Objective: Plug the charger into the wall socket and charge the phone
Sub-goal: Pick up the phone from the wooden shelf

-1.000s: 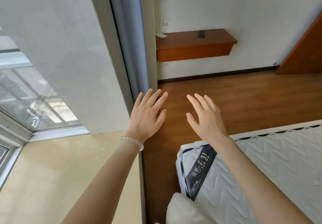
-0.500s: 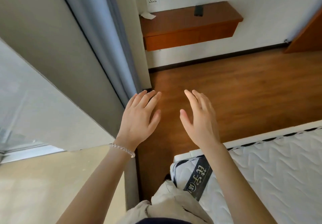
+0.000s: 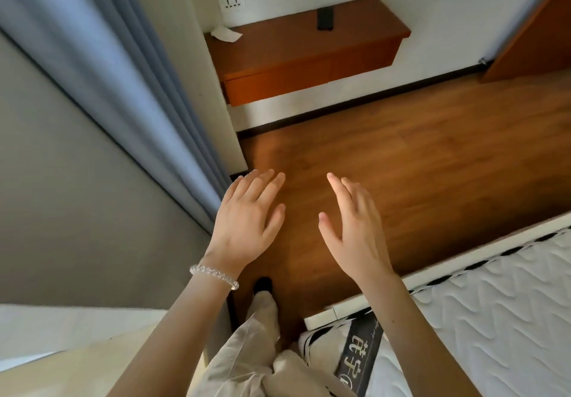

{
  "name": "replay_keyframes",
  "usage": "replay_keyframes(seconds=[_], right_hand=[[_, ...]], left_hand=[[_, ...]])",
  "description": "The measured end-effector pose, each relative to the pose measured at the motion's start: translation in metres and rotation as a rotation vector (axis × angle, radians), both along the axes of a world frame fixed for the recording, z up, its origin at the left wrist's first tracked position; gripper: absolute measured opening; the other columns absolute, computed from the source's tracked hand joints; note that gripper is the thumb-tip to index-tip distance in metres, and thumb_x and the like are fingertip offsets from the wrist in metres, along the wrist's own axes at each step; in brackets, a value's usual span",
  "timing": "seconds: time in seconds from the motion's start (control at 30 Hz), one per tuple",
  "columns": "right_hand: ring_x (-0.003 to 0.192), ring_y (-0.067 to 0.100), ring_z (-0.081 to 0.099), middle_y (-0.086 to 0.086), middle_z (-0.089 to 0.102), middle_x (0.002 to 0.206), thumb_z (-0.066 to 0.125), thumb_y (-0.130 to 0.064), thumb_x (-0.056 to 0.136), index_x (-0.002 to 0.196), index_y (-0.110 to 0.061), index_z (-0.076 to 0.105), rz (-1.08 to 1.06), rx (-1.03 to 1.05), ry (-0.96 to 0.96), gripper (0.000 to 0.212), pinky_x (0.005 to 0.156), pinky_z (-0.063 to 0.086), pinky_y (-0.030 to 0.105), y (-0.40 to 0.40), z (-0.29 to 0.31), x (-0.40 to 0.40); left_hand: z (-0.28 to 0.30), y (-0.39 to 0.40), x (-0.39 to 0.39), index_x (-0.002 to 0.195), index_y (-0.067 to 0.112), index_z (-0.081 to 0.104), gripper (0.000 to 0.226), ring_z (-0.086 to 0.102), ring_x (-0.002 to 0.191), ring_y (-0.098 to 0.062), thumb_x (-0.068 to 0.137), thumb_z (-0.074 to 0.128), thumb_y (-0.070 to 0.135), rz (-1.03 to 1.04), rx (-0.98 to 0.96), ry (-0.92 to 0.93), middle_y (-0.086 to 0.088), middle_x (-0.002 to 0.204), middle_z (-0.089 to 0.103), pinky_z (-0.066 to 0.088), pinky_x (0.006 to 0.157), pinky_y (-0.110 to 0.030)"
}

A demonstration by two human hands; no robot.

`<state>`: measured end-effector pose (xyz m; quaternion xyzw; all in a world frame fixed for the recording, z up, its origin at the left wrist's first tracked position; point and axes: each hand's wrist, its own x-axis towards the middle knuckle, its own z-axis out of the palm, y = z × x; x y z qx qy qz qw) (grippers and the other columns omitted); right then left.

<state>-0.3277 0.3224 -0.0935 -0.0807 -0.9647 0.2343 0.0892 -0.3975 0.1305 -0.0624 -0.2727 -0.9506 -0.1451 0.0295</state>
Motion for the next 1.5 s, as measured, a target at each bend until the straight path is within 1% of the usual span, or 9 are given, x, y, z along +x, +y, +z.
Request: replay_keyframes(seconds=[0.2, 0.37, 0.43, 0.6, 0.87, 1.13, 1.27, 1.4, 1.5], right_hand=[[0.139, 0.028, 0.037, 0.005, 0.042, 0.150, 0.045, -0.051, 0.090, 0.147, -0.035, 0.026, -0.159, 0.028, 0.029, 0.062, 0.109, 0.035, 0.042, 0.006, -0.008, -0.063], [0.143, 0.025, 0.028, 0.002, 0.037, 0.152, 0.039, -0.049, 0.093, 0.148, -0.038, 0.023, -0.248, -0.054, 0.059, 0.058, 0.112, 0.031, 0.044, 0.006, -0.005, -0.129], [0.144, 0.024, 0.027, 0.000, 0.037, 0.153, 0.042, -0.048, 0.092, 0.147, -0.039, 0.022, -0.270, -0.033, 0.056, 0.058, 0.113, 0.031, 0.047, 0.006, -0.002, -0.156], [0.144, 0.022, 0.028, -0.003, 0.038, 0.152, 0.041, -0.052, 0.092, 0.146, -0.042, 0.022, -0.341, 0.031, 0.027, 0.059, 0.113, 0.028, 0.045, 0.009, 0.004, -0.216], [0.145, 0.024, 0.025, 0.000, 0.036, 0.154, 0.042, -0.046, 0.093, 0.148, -0.037, 0.021, -0.303, 0.040, -0.013, 0.059, 0.116, 0.028, 0.047, 0.034, 0.010, -0.285], [0.145, 0.025, 0.024, 0.002, 0.036, 0.154, 0.040, -0.045, 0.094, 0.149, -0.032, 0.026, -0.230, 0.046, 0.020, 0.058, 0.116, 0.028, 0.049, 0.128, 0.014, -0.382], [0.144, 0.026, 0.026, 0.003, 0.038, 0.152, 0.037, -0.047, 0.094, 0.148, -0.033, 0.025, -0.194, 0.063, 0.030, 0.057, 0.115, 0.030, 0.047, 0.200, 0.015, -0.435], [0.144, 0.024, 0.027, 0.000, 0.040, 0.152, 0.042, -0.050, 0.094, 0.146, -0.036, 0.028, -0.182, 0.068, 0.026, 0.056, 0.112, 0.030, 0.044, 0.268, 0.016, -0.489], [0.143, 0.023, 0.029, -0.002, 0.040, 0.152, 0.039, -0.054, 0.092, 0.145, -0.037, 0.029, -0.162, 0.050, 0.033, 0.057, 0.110, 0.031, 0.044, 0.308, 0.017, -0.526]], left_hand=[[-0.007, 0.027, -0.087, 0.143, 0.023, 0.038, 0.052, 0.034, 0.139, -0.023, 0.096, 0.029, 0.043, -0.124, 0.042, 0.005, -0.003, 0.145, 0.046, 0.026, 0.115, -0.045], [-0.008, 0.037, -0.174, 0.142, 0.024, 0.040, 0.051, 0.036, 0.138, -0.021, 0.096, 0.033, 0.045, -0.194, 0.044, 0.021, -0.001, 0.146, 0.046, 0.020, 0.114, -0.037], [-0.007, 0.036, -0.208, 0.140, 0.023, 0.043, 0.051, 0.038, 0.136, -0.022, 0.094, 0.036, 0.044, -0.206, 0.066, 0.015, -0.002, 0.144, 0.048, 0.023, 0.112, -0.037], [-0.006, 0.031, -0.271, 0.140, 0.024, 0.042, 0.053, 0.040, 0.135, -0.023, 0.093, 0.033, 0.047, -0.191, 0.077, 0.018, -0.001, 0.143, 0.049, 0.034, 0.110, -0.044], [-0.015, 0.055, -0.340, 0.139, 0.025, 0.043, 0.050, 0.044, 0.131, -0.023, 0.094, 0.036, 0.046, -0.198, 0.081, 0.018, -0.001, 0.140, 0.052, 0.040, 0.105, -0.045], [-0.020, 0.139, -0.422, 0.139, 0.025, 0.043, 0.049, 0.040, 0.135, -0.023, 0.094, 0.039, 0.043, -0.142, 0.079, 0.052, -0.002, 0.143, 0.050, 0.025, 0.108, -0.038], [-0.015, 0.199, -0.468, 0.141, 0.026, 0.040, 0.049, 0.036, 0.137, -0.020, 0.095, 0.037, 0.043, -0.073, 0.095, 0.054, 0.000, 0.145, 0.046, 0.027, 0.110, -0.040], [-0.006, 0.260, -0.512, 0.142, 0.027, 0.038, 0.049, 0.036, 0.137, -0.020, 0.095, 0.037, 0.043, -0.001, 0.090, 0.065, 0.001, 0.145, 0.046, 0.023, 0.110, -0.035], [-0.003, 0.299, -0.539, 0.142, 0.028, 0.036, 0.049, 0.036, 0.138, -0.019, 0.095, 0.041, 0.041, 0.052, 0.090, 0.062, 0.001, 0.146, 0.046, 0.022, 0.110, -0.035]])
